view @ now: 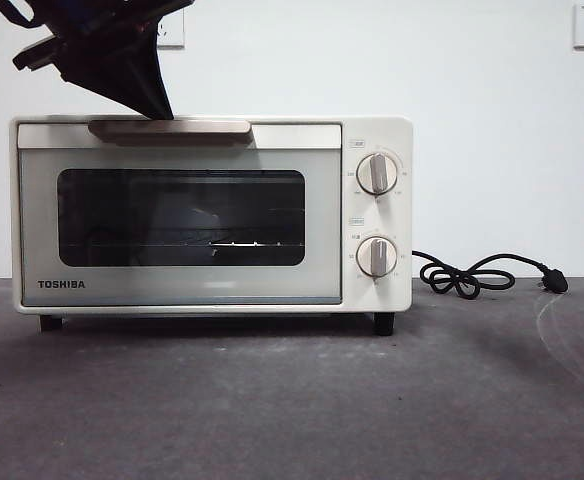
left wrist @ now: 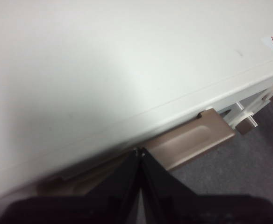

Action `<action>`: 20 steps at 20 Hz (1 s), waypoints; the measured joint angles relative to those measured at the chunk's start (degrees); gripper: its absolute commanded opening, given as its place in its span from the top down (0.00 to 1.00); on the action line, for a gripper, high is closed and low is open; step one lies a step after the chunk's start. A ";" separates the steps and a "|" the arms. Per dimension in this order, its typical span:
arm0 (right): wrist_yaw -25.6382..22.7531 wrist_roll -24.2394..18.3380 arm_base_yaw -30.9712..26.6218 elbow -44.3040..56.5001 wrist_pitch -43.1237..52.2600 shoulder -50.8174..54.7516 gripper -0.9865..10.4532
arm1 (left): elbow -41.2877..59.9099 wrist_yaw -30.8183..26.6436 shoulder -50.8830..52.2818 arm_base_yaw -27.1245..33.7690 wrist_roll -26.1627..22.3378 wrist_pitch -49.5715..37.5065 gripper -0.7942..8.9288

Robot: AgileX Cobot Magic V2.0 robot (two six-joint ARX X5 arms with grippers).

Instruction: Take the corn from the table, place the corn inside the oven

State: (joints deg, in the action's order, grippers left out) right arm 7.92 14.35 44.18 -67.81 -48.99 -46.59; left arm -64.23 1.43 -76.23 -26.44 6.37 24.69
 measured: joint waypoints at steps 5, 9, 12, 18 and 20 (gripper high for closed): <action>0.00 -0.02 0.00 -0.17 -0.31 0.00 0.92 | -1.16 0.35 0.04 0.00 -0.85 4.42 0.92; 0.00 -0.22 0.00 -0.17 -0.39 0.00 0.92 | -1.95 0.77 -0.15 -0.42 -1.92 8.22 0.92; 0.00 -0.31 0.00 -0.17 -0.68 0.00 0.92 | -2.21 1.14 -0.87 -0.77 -2.32 10.45 0.92; 0.00 -0.46 0.00 -0.17 -0.83 0.00 0.92 | -2.64 5.70 -1.95 -2.34 -2.36 15.26 0.92; 0.00 -0.57 0.00 -0.17 -1.01 0.00 0.92 | -2.45 8.00 -2.49 -3.67 -2.38 18.75 0.92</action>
State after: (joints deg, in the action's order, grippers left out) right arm 7.92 13.78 44.18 -67.99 -50.00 -46.59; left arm -66.67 9.43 -78.72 -30.11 3.99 43.44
